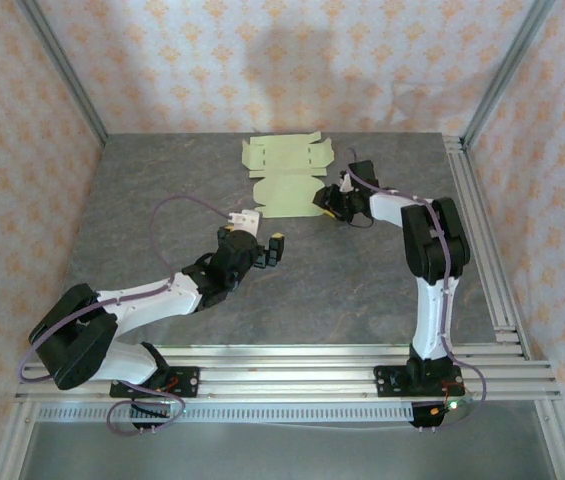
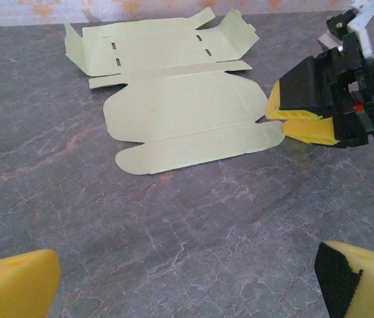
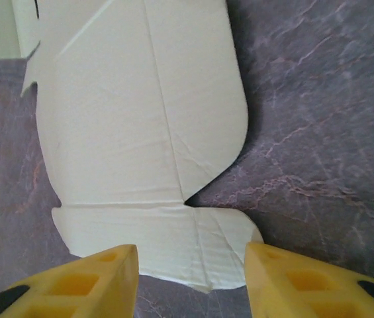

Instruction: Fold the paper box

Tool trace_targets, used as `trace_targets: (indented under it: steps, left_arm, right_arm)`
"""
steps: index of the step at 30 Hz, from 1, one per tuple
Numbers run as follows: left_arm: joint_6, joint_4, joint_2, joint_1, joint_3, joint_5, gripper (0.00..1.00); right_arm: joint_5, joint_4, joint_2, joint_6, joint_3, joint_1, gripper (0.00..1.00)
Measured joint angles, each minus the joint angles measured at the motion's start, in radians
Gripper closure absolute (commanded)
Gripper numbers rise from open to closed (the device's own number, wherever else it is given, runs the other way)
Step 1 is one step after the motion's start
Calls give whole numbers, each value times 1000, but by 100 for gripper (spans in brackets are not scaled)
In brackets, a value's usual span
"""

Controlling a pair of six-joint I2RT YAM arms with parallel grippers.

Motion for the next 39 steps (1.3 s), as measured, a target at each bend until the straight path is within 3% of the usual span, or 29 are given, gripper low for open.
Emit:
trace_targets:
  steps: [4,11,18,24,30,39]
  left_arm:
    - [0,0,0,0,3,-2,0]
    - [0,0,0,0,3,-2,0]
    - [-1,0,0,0,3,-2,0]
    - [-8,0,1,0,3,-2,0]
    - [-34,0,6,0,3,-6,0]
    - [-180,-26,-11,84,0,-4,0]
  right_arm:
    - [21,5,-33,-2,-17,-5,43]
    - [35,16,-42,17,-31,-10,44]
    - [2,32,8,61,-22,-11,64]
    - [-19,40,21,79,-19,-17,100]
    - [-30,100,8,83,-59,-16,100]
    - [73,326,-195,192,-397,46,100]
